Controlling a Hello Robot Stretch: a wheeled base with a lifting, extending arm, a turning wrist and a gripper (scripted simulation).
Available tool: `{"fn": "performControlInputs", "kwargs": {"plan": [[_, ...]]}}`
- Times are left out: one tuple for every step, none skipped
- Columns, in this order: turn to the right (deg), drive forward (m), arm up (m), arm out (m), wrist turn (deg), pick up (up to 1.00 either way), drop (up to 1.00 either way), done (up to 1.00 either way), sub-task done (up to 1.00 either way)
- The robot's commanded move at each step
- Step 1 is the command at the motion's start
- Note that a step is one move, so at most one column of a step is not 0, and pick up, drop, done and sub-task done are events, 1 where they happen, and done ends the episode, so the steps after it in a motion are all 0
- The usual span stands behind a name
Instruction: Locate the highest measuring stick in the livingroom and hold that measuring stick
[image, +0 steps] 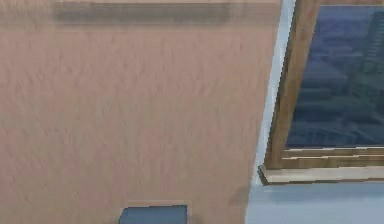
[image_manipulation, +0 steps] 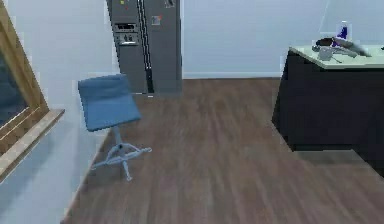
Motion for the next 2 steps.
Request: {"fn": "performControlInputs", "kwargs": {"plan": [[-45.0, 0.00, 0.00, 0.00, 0.0, 0.00, 0.00, 0.00, 0.00], [-33.0, 0.00, 0.00, 0.00, 0.0, 0.00, 0.00, 0.00, 0.00]]}}
